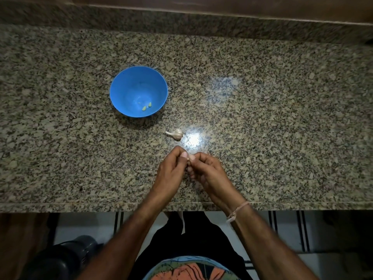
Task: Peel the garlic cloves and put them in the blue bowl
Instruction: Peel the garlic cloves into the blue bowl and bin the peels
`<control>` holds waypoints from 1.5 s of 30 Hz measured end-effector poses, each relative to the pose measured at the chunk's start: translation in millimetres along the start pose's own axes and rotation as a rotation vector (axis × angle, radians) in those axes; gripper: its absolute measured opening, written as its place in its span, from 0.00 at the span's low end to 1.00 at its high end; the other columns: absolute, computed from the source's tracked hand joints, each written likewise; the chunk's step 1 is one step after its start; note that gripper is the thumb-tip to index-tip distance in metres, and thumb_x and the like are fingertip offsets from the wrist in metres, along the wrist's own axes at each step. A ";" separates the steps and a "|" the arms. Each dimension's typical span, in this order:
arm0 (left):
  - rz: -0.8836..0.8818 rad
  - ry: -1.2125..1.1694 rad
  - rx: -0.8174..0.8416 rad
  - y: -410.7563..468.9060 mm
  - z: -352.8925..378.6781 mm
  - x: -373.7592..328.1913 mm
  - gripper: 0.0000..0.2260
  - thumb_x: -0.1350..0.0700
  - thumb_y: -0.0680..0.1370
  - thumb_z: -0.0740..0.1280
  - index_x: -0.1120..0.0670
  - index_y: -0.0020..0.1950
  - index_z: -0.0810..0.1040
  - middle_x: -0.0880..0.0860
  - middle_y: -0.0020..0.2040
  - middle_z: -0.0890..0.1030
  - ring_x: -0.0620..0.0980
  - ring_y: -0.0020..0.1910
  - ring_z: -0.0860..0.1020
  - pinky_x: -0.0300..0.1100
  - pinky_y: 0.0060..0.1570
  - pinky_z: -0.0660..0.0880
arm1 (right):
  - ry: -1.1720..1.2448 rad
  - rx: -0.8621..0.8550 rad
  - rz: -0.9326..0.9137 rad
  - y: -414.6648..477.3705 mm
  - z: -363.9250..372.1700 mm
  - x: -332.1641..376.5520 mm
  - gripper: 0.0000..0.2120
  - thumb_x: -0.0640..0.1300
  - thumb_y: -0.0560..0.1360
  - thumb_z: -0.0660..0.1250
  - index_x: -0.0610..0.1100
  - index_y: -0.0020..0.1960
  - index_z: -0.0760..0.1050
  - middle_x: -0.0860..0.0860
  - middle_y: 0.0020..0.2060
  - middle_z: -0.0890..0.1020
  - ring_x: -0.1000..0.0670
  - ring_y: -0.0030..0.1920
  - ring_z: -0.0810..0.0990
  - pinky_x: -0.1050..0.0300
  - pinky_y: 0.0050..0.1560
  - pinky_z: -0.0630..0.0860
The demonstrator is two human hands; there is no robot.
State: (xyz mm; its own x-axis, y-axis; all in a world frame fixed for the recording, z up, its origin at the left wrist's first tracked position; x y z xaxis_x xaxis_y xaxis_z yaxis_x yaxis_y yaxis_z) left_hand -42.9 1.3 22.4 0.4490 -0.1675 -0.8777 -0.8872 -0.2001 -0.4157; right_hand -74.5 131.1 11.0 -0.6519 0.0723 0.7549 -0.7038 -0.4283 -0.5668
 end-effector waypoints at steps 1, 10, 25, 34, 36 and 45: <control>0.042 0.054 -0.020 -1.1 -0.2 -3.3 0.12 0.51 0.88 0.58 0.51 0.47 0.72 0.49 0.38 0.76 0.40 0.35 0.72 0.36 0.35 0.70 | 0.014 -0.007 0.015 0.7 -0.4 -0.6 0.06 0.42 0.83 0.69 0.41 0.48 0.80 0.48 0.39 0.81 0.51 0.41 0.77 0.59 0.45 0.75; -0.303 -0.284 0.039 -5.2 12.2 4.1 0.11 0.49 0.89 0.54 0.49 0.61 0.75 0.49 0.47 0.75 0.40 0.40 0.73 0.37 0.38 0.70 | -0.252 -0.133 -0.082 -1.7 6.0 11.3 0.07 0.40 0.82 0.68 0.35 0.51 0.79 0.46 0.41 0.84 0.51 0.42 0.83 0.60 0.45 0.81; -0.405 -0.517 0.124 2.3 14.5 -1.8 0.13 0.54 0.88 0.55 0.52 0.44 0.70 0.48 0.34 0.70 0.43 0.30 0.68 0.37 0.29 0.66 | -0.500 -0.314 -0.311 1.3 7.9 18.4 0.06 0.37 0.82 0.68 0.40 0.45 0.77 0.46 0.39 0.81 0.54 0.40 0.79 0.63 0.41 0.79; 0.110 0.276 -0.137 -1.1 2.8 -9.5 0.10 0.48 0.88 0.56 0.48 0.48 0.70 0.43 0.39 0.70 0.40 0.36 0.69 0.33 0.34 0.63 | -0.368 -0.192 0.001 7.6 5.9 17.7 0.09 0.42 0.84 0.65 0.43 0.45 0.77 0.50 0.39 0.79 0.56 0.39 0.76 0.64 0.40 0.75; 0.290 0.424 -0.182 -2.8 2.6 -5.5 0.10 0.47 0.87 0.55 0.47 0.47 0.67 0.45 0.40 0.70 0.43 0.35 0.68 0.34 0.32 0.62 | -0.084 -0.135 0.216 5.1 7.8 12.1 0.10 0.39 0.84 0.63 0.41 0.45 0.77 0.49 0.38 0.79 0.53 0.37 0.76 0.61 0.40 0.75; -0.319 -0.287 -0.047 -1.3 4.3 18.8 0.19 0.44 0.87 0.59 0.53 0.42 0.76 0.49 0.32 0.72 0.46 0.29 0.69 0.42 0.30 0.66 | -0.794 -0.264 -0.397 2.9 17.8 17.5 0.08 0.42 0.84 0.66 0.44 0.45 0.75 0.53 0.37 0.77 0.60 0.35 0.72 0.69 0.36 0.71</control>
State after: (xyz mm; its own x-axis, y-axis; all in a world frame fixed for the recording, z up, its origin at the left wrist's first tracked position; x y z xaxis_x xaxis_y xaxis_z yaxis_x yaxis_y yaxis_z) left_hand -33.7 2.6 5.4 0.6462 0.1837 -0.7408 -0.7002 -0.2436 -0.6711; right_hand -82.9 115.0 28.5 -0.0329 -0.5099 0.8596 -0.9393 -0.2782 -0.2010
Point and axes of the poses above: each hand's wrist, its own y-axis towards the middle knuckle, its own z-axis out of the palm, x = y × z, the point moved 5 cm from there along y, towards the middle knuckle
